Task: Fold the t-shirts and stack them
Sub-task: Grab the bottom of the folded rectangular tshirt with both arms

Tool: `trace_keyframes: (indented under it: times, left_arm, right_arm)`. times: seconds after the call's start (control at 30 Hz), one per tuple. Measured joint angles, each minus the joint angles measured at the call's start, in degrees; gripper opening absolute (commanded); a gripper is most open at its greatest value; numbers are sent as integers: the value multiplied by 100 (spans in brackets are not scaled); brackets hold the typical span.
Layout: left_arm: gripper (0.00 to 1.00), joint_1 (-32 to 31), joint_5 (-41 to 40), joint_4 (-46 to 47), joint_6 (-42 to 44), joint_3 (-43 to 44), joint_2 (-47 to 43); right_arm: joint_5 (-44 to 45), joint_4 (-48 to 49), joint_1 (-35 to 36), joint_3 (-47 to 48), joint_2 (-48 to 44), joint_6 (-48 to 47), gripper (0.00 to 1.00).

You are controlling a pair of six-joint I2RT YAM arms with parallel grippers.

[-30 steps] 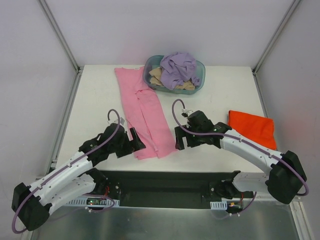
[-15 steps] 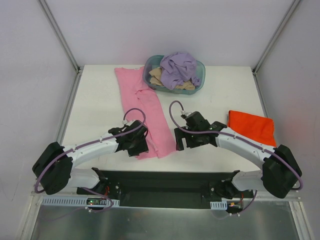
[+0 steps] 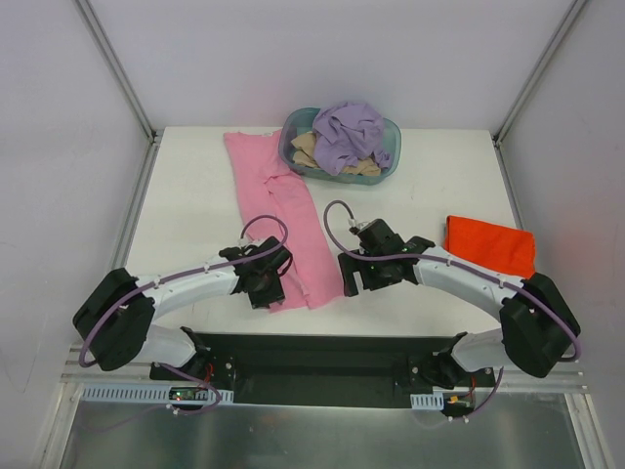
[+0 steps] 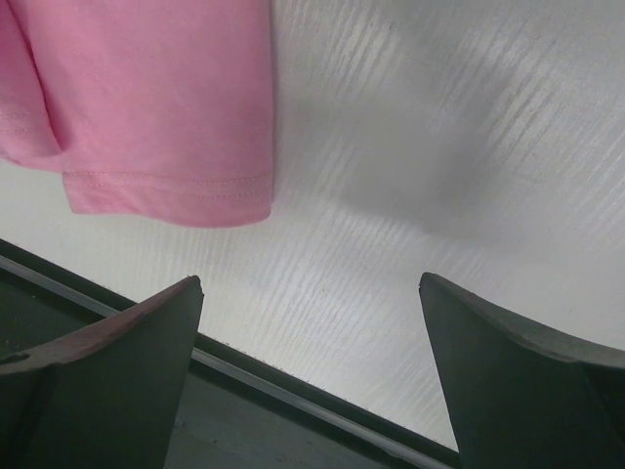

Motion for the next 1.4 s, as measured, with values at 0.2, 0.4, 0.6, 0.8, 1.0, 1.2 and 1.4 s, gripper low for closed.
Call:
trace_keyframes:
  times: [0.2,0.4,0.6,0.8,1.0,1.2,1.4]
  left_arm:
    - [16,0,0,-153,9,107,354]
    - [0,0,-2,-219,24,236,498]
    - [0,0,-48,-234,-17,208,450]
    - [0,0,-190,-247,-173,-289,-299]
    - [0,0,-278,-245,-326,-638,-837]
    - [0,0,-273,-81,-378,-782,-857]
    - [0,0,-269,57,-472,-957,-1062]
  right_arm:
    - [-151,131,0,15,280,76,94]
    - [-420,313,2,63,520,345,87]
    - [-634,501,20,282,822,566,64]
    - [-802,643,42,389,1130,767,57]
    - [-1126,826,177,374,1421,999,55]
    - [-1506,1117,293,374,1576,1180,31]
    - [-1410,1108,343,374,1709,1300,7]
